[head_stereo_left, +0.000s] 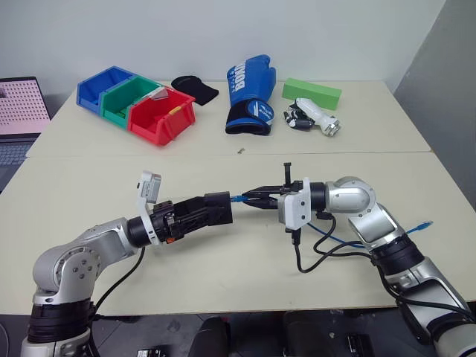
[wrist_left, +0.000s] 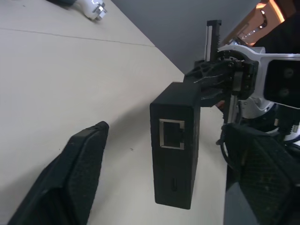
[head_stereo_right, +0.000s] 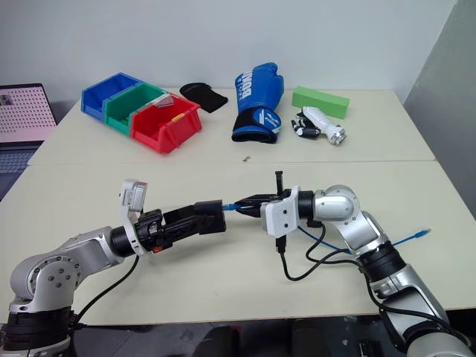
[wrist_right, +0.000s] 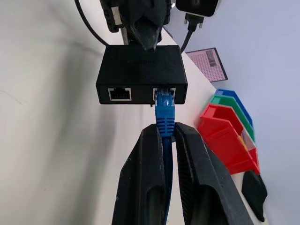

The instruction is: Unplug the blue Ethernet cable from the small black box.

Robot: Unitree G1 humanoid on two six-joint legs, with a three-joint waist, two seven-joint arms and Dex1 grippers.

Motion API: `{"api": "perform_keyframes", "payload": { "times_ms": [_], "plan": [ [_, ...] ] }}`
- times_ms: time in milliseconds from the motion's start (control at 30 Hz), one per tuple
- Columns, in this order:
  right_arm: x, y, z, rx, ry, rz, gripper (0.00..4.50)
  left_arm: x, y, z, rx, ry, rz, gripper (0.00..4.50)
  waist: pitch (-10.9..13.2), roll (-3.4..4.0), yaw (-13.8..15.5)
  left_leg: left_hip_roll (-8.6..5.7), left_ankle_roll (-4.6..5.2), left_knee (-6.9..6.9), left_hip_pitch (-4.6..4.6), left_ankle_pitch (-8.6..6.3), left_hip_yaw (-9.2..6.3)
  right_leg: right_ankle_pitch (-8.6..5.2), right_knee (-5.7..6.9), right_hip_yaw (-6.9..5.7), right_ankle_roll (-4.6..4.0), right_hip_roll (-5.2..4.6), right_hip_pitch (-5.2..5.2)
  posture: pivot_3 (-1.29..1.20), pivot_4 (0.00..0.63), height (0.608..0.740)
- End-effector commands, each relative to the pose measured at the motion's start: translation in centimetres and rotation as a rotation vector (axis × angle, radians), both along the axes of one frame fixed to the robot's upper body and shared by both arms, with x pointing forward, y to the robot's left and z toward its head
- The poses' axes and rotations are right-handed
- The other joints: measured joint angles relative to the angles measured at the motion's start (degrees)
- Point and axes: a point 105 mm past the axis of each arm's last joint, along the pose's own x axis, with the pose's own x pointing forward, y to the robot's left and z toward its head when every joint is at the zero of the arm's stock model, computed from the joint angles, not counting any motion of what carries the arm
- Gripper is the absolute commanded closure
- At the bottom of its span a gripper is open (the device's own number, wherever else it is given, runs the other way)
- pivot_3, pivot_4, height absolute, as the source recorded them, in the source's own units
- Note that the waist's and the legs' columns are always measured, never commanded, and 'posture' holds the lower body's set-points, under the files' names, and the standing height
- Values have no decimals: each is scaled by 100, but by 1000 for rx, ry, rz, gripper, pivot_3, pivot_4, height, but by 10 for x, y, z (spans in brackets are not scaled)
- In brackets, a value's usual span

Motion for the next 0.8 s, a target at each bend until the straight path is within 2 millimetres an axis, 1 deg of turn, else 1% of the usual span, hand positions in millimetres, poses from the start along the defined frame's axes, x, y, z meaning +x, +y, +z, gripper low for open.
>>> {"api": "perform_keyframes", "payload": {
  "times_ms": [33,133,167,200,233,300,400,433,467,600,633,667,733,800],
  "plan": [
    [-4,1,12,18,-62,29,4408,-5,0,11,-14,-31,-34,1306,0,0,5,0,0,0,0,0,0,0,0,0,0,0,0,0,150,740],
    [-6,2,12,22,-75,40,4408,-7,-1,11,-11,-28,-46,1842,0,0,10,-1,0,0,-1,0,1,0,-1,1,0,-1,0,0,150,740],
    [-7,3,13,24,-79,44,4409,-7,-1,11,-10,-28,-47,1923,0,0,10,-1,0,0,0,0,1,0,-1,1,0,-1,0,0,150,740],
    [-7,3,13,24,-82,48,4409,-7,-1,10,-8,-28,-47,2267,0,0,9,-1,0,0,0,0,1,0,-1,1,0,-1,0,0,150,740],
    [-9,4,13,27,-87,53,4409,-6,-2,10,-3,-29,-49,2427,0,0,10,-1,0,0,0,0,1,0,-1,1,0,-1,0,0,150,740],
    [-11,5,12,30,-93,63,4410,-7,-2,8,9,-29,-54,2889,0,0,10,-1,0,0,0,0,1,0,-1,1,0,0,0,0,150,740],
    [-14,7,11,27,-103,75,4410,-7,-3,6,29,-31,-66,3416,0,0,13,-2,0,0,0,0,1,0,-1,1,0,0,0,0,150,740],
    [-17,7,7,0,-115,91,4410,-8,-3,6,34,-30,-73,3584,0,0,15,-2,0,0,0,0,1,0,-1,1,0,0,0,0,150,740],
    [-18,7,4,-20,-124,102,4410,-9,-4,5,37,-30,-77,3704,0,0,14,-2,0,0,0,0,1,0,-1,1,0,0,0,0,150,740],
    [-22,5,1,-45,-109,125,4410,-9,-4,6,39,-44,-81,3711,0,0,17,-2,0,0,0,0,1,0,-1,1,0,0,0,0,150,740],
    [-24,4,1,-54,-95,129,3710,-9,-4,6,46,-52,-83,3711,0,0,17,-2,0,0,0,0,2,0,-1,2,0,0,0,0,150,740],
    [-25,2,2,-58,-76,131,3662,-9,-4,6,54,-60,-90,3711,0,0,17,-2,0,0,0,0,1,0,-1,1,0,0,0,0,150,740],
    [-27,-1,3,-71,-23,129,3165,-8,-5,7,64,-73,-94,3711,0,0,18,0,0,0,0,0,1,0,-1,1,0,-1,0,0,150,740],
    [-30,-8,5,-79,45,125,2841,-6,-6,8,76,-90,-98,3711,0,0,32,0,0,-1,-1,0,0,0,-1,1,0,-1,0,0,150,740]
  ]
}}
